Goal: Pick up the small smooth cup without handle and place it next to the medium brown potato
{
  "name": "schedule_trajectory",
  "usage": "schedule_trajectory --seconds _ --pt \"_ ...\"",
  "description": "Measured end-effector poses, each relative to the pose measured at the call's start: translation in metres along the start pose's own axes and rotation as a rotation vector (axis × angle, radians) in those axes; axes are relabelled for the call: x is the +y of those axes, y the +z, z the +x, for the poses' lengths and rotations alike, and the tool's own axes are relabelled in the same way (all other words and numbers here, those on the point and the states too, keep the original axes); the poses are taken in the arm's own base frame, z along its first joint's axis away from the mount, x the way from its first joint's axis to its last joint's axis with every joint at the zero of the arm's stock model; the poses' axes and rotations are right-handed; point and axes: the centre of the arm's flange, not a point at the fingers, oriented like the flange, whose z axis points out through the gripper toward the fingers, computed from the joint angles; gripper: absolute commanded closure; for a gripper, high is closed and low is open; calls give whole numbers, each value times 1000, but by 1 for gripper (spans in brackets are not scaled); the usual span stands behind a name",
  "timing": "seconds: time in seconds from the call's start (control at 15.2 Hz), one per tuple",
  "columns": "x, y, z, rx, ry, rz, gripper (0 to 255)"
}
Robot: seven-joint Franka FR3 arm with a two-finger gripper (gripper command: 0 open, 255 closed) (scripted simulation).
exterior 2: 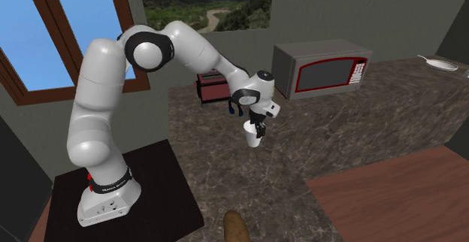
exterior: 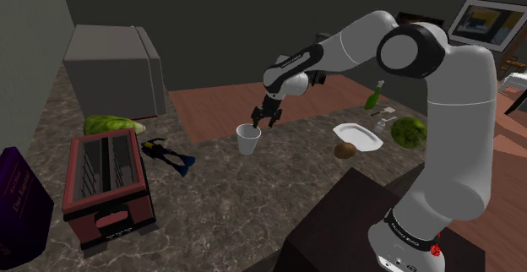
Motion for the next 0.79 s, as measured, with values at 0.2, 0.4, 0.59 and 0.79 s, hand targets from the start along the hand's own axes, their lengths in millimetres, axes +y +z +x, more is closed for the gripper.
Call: schedule_trajectory --seconds 0.2,0.4,0.59,0.79 --pt "3 18 16 0 11 14 0" --pt "3 34 18 0 12 16 0" --pt "2 50 19 0 12 16 0" --pt "3 57 19 0 12 16 0"
